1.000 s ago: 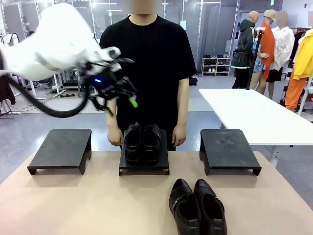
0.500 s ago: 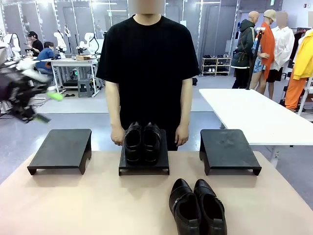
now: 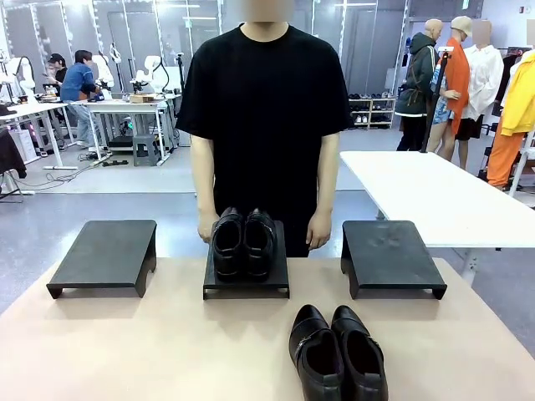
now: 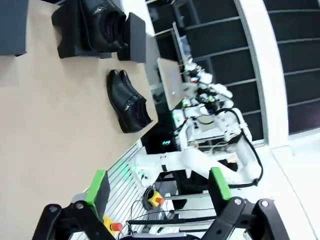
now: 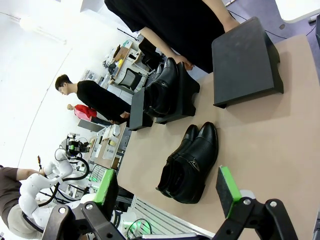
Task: Place the shoes on the stand as instructed by the person.
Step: Pick up another pair of Shoes and place it on the Shoes Stand indicated by the person.
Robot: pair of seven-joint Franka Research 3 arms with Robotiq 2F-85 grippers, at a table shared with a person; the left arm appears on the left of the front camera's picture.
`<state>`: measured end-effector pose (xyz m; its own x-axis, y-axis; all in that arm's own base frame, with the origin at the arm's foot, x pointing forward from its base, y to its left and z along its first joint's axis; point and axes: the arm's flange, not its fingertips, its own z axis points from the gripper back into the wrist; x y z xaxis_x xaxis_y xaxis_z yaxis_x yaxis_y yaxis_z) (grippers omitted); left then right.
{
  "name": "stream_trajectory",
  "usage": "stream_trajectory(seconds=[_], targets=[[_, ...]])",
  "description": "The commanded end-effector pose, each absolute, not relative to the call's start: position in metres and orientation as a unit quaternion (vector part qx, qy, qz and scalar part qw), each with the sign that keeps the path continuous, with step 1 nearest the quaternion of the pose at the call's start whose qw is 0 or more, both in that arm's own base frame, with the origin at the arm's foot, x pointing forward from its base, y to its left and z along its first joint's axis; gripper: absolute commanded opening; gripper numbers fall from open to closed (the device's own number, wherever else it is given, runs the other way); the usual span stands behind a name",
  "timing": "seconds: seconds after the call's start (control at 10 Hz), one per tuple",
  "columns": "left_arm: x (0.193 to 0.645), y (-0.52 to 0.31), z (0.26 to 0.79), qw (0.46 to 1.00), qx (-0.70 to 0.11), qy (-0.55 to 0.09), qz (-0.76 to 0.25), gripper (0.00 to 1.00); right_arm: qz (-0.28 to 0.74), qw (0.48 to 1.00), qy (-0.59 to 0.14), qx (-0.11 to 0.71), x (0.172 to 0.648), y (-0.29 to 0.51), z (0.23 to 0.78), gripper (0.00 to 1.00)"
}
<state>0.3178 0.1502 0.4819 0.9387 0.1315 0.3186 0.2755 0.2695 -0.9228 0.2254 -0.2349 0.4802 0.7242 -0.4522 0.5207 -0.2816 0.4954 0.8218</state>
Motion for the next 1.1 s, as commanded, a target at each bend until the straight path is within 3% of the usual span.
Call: stream_trajectory(seconds=[0.0, 0.4, 0.5, 0.6, 1.0], targets=[[0.303, 0.191, 0.447, 0.746, -0.639, -0.185, -0.024, 1.00, -0.046, 0.779, -0.378, 0.499, 0.225, -0.236, 0.481, 1.00], [0.276, 0.240, 0.387, 0.724, -0.669, -0.166, 0.027, 1.00, -0.046, 0.779, -0.378, 0.499, 0.225, -0.236, 0.481, 1.00], [0.282, 0.240, 0.386, 0.725, -0.678, -0.123, 0.019, 1.00, -0.046, 0.779, -0.378, 0.499, 0.225, -0.236, 0.481, 1.00], [0.265, 0.233, 0.385, 0.727, -0.663, -0.174, 0.047, 1.00, -0.046, 0.779, -0.378, 0.499, 0.225, -0.236, 0.481, 1.00], [0.265, 0.233, 0.385, 0.727, -0.663, -0.174, 0.047, 1.00, -0.046, 0.779, -0.378, 0.499, 0.225, -0.236, 0.481, 1.00]])
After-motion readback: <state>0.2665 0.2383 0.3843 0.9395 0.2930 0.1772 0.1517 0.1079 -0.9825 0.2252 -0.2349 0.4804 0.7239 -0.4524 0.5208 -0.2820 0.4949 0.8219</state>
